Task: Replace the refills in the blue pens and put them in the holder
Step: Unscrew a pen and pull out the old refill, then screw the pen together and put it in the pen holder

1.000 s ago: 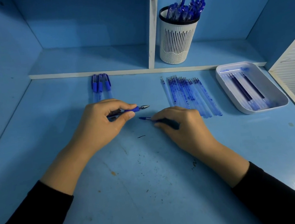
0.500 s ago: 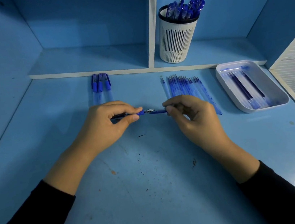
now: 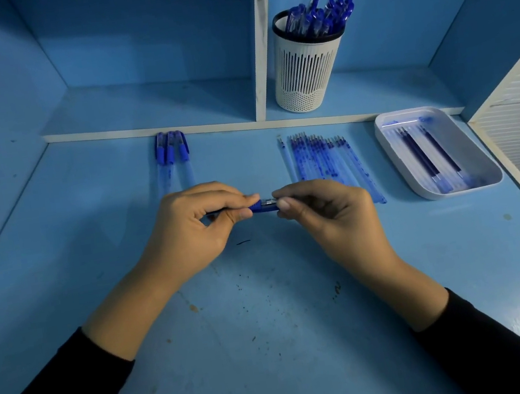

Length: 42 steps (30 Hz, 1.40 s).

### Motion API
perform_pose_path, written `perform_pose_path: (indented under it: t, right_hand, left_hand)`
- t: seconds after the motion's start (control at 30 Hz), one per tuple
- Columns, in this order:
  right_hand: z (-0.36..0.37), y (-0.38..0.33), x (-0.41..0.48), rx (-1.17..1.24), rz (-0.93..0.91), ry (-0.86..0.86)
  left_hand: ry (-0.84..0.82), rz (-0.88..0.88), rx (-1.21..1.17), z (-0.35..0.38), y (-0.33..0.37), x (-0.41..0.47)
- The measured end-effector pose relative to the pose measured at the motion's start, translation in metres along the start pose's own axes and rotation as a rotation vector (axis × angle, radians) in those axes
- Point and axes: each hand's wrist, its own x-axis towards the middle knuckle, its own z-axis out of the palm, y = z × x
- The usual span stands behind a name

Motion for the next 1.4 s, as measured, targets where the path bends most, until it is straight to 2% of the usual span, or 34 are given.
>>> perform_pose_path:
  t: [0.17,0.4,0.57,0.7,0.83,0.97,1.13,1.27,1.4]
  right_hand:
    - [0.004,0.0,-0.002,0.018,-0.017,0.024]
    - [0.007,-0.007,0.002,0.058,-0.089,0.154]
    - [0.0,-0.011,0.003,0.089,-0.092,0.254]
    - [-0.02,-0.016,0.007,0.026,-0.183,0.431]
    - [-0.043,-0.02,0.012,-0.096,-0.305,0.607]
    - [-0.06,-0.03,0.017,-0.164,-0.423,0.7]
    - [-0.074,-0.052,0.034,-0.252,-0.604,0.826]
    - [-0.089,-0.083,0.066,-0.229,-0.742,0.869]
    - [-0.095,-0.105,0.11,-0.294,-0.743,0.874]
  left_hand:
    - [0.0,-0.031,-0.026,0.0,0.0,0.003]
    - [0.078,-0.033,-0.056,0.012,0.007,0.01]
    - [0.065,0.045,0.079,0.018,0.004,0.012]
    - [-0.006,-0.091,0.139,0.019,-0.006,0.021]
    - [-0.175,-0.281,0.379,0.025,-0.016,0.04]
    - [-0.307,-0.378,0.525,0.036,-0.019,0.062]
    - [-0.309,-0.431,0.55,0.044,-0.027,0.073]
    - [-0.3,-0.434,0.541,0.046,-0.031,0.071]
    - [-0.307,-0.429,0.538,0.046,-0.031,0.071]
